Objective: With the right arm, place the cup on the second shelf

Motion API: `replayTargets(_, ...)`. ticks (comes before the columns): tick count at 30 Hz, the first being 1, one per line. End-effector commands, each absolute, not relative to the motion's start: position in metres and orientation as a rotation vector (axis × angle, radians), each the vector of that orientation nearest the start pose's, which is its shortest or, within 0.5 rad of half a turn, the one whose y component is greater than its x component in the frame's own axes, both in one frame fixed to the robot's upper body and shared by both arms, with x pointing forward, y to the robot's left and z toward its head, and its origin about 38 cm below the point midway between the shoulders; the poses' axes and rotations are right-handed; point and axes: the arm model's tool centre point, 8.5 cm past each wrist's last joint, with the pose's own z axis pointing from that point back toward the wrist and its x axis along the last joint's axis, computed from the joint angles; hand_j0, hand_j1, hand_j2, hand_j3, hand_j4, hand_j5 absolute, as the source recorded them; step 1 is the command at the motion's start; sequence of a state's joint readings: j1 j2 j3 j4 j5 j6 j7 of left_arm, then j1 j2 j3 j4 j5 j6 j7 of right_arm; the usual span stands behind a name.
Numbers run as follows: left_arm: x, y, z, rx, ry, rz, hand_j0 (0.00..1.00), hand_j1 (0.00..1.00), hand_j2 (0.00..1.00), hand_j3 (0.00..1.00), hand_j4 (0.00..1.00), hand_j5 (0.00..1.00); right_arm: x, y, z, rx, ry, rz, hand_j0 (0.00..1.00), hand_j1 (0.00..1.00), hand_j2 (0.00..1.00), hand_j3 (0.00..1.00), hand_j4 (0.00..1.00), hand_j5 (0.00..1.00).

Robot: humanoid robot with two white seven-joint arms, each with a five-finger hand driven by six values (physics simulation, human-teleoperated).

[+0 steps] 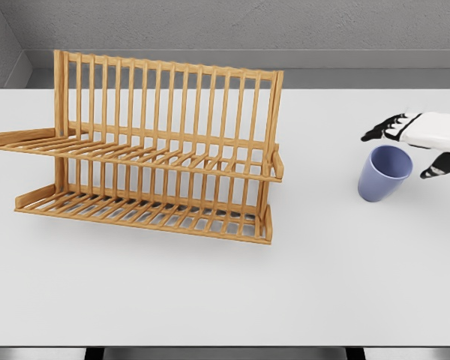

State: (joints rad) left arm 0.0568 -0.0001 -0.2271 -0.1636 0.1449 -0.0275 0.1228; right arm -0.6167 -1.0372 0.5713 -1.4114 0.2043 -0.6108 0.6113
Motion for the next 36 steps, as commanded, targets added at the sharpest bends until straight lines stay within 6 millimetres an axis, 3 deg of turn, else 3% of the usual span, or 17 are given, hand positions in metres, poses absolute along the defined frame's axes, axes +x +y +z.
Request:
replayTargets(1,0.023,0.269,-0.262,0.176,-0.134,-0.079,1.0,1.0,1.0,1.0,1.0,1.0,0.417,-0.394,0.231,-0.371,-1.216,1.988,1.0,1.0,1.0,1.0,1.0,1.0)
replayTargets(9,0.023,0.269,-0.262,0.176,-0.134,-0.077,1.0,1.0,1.0,1.0,1.0,1.0,0.428,-0.389,0.21,-0.327,-1.215,1.941,1.0,1.0,1.0,1.0,1.0,1.0)
replayTargets(17,0.023,0.269,-0.262,0.176,-0.134,-0.079,1.0,1.0,1.0,1.0,1.0,1.0,0.435,-0.382,0.217,-0.336,-1.243,1.942,1.0,1.0,1.0,1.0,1.0,1.0)
replayTargets(19,0.023,0.269,-0.262,0.176,-0.134,-0.079,1.0,1.0,1.0,1.0,1.0,1.0,0.434,-0.382,0.216,-0.333,-1.241,1.944,0.89,0.89,0.89,0.89,0.89,0.89)
replayTargets(21,0.023,0.269,-0.262,0.176,-0.134,-0.079,1.0,1.0,1.0,1.0,1.0,1.0,0.434,-0.381,0.213,-0.325,-1.234,1.948,0.88,0.88,0.88,0.88,0.88,0.88)
replayTargets(23,0.022,0.269,-0.262,0.176,-0.132,-0.076,1.0,1.0,1.0,1.0,1.0,1.0,0.434,-0.38,0.212,-0.324,-1.234,1.95,0.75,0.75,0.75,0.75,0.75,0.75)
replayTargets(26,0.023,0.269,-0.262,0.176,-0.134,-0.079,1.0,1.0,1.0,1.0,1.0,1.0,0.433,-0.38,0.212,-0.321,-1.235,1.954,0.75,0.75,0.75,0.75,0.75,0.75)
replayTargets(30,0.023,0.269,-0.262,0.176,-0.134,-0.079,1.0,1.0,1.0,1.0,1.0,1.0,0.433,-0.379,0.213,-0.322,-1.238,1.956,0.67,0.67,0.67,0.67,0.67,0.67)
replayTargets(36,0.022,0.269,-0.262,0.176,-0.132,-0.078,1.0,1.0,1.0,1.0,1.0,1.0,0.437,-0.377,0.224,-0.343,-1.26,1.962,0.67,0.67,0.67,0.67,0.67,0.67)
